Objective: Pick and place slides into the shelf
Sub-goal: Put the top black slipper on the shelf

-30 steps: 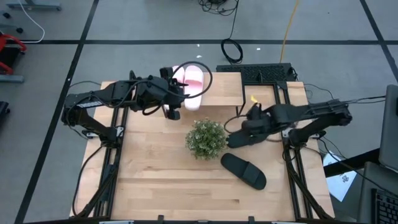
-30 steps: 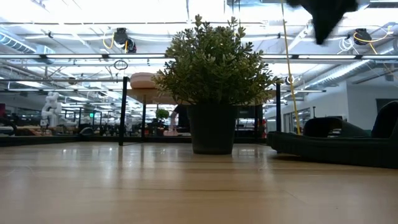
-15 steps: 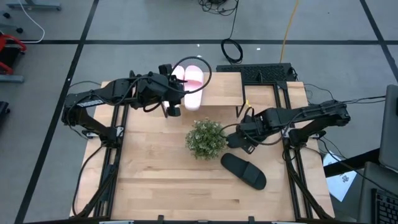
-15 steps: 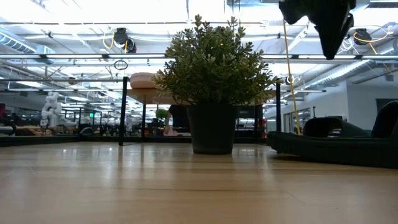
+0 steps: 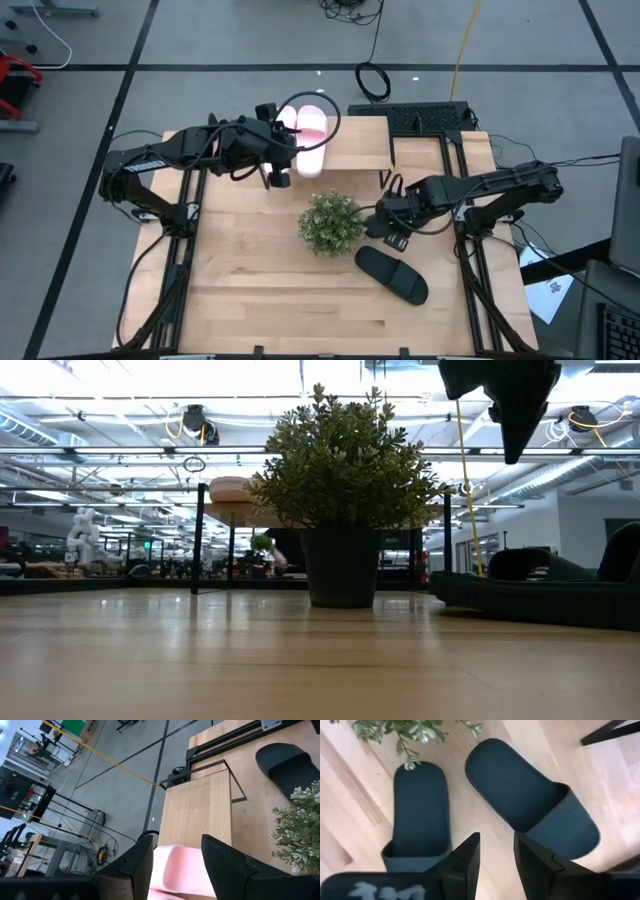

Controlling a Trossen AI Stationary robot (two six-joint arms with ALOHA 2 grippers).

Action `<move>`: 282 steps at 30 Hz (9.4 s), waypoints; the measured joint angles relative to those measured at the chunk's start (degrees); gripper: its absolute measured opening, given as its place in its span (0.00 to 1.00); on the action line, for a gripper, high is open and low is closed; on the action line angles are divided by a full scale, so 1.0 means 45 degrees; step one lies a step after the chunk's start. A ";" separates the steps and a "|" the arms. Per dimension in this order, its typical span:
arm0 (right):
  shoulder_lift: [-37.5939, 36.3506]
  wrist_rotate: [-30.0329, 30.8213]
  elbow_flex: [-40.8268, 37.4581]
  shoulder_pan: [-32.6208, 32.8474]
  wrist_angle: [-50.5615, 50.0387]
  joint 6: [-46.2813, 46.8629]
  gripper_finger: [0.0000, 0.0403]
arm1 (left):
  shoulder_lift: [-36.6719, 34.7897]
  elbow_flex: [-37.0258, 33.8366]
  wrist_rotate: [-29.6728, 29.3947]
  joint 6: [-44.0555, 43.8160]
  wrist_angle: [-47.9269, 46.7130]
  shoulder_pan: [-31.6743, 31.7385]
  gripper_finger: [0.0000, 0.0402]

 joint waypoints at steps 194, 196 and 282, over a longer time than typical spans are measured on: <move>-0.6116 -0.0253 -0.6115 -0.3487 0.1692 0.6245 0.17 | 0.0000 0.0000 0.0121 -0.0172 -0.0903 0.1341 0.44; -0.6477 -0.0253 -0.6115 -0.3487 0.1689 0.6204 0.17 | 0.0000 0.0000 0.0121 -0.0192 -0.0891 0.1341 0.44; -1.0846 -0.3676 -1.2857 -0.6585 0.9589 0.1576 0.49 | 0.0000 0.0000 0.0107 -0.1110 -0.0855 0.1345 0.44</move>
